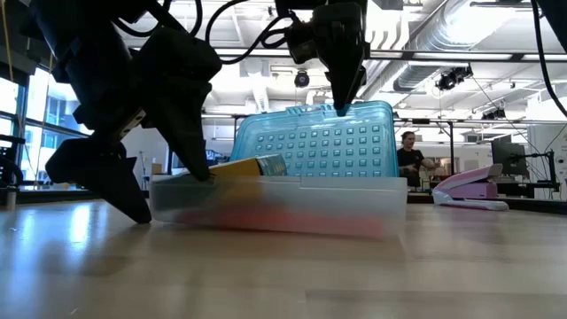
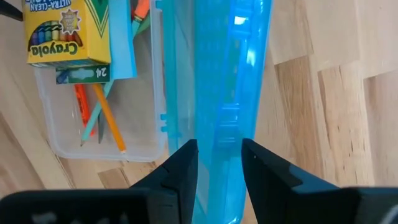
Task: Pack school essentials
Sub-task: Close the blue supply box
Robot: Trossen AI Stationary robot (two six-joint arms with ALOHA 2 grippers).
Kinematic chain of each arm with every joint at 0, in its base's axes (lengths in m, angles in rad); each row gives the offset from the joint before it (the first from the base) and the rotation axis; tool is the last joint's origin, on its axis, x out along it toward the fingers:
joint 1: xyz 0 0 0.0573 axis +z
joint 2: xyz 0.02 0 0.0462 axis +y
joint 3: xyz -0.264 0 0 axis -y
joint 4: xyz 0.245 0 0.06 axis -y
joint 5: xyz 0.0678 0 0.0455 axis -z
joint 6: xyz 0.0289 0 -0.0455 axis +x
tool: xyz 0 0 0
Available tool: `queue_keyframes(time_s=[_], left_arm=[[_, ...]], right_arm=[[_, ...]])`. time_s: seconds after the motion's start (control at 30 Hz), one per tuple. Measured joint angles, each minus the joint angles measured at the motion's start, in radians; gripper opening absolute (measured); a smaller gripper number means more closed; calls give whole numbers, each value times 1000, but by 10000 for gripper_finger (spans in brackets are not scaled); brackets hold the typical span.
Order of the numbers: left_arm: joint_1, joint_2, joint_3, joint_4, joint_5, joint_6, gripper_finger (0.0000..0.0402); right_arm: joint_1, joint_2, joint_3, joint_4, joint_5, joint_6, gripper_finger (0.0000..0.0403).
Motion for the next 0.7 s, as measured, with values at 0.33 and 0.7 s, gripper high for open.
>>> queue_keyframes(time_s=[0.33, 0.7], left_arm=[[1, 0, -1, 0, -26, 0, 388], [39, 2, -2, -1, -54, -4, 388]], right_arm=[[1, -14, 0, -9, -25, 26, 112], [29, -68, -2, 33, -99, 77, 112]])
